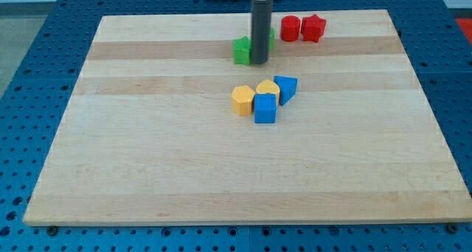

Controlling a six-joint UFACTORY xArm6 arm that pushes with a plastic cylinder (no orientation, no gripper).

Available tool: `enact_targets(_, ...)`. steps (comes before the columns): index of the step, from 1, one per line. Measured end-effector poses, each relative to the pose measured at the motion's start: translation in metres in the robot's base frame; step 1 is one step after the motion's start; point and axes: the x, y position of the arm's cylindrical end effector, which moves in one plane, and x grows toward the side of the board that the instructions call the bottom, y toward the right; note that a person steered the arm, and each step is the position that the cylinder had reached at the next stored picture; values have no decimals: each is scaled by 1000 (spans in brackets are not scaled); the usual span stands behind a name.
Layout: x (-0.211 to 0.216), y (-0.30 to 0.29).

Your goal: Place the green star diagonal to the bottom left of the green circle

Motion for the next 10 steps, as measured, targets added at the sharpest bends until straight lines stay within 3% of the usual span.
enact_targets(1, 2, -10)
enact_targets(2, 4, 17)
enact_targets(4, -21, 83)
enact_targets(6, -58, 88)
enact_targets(8, -66, 54)
enact_targets(10, -34, -9)
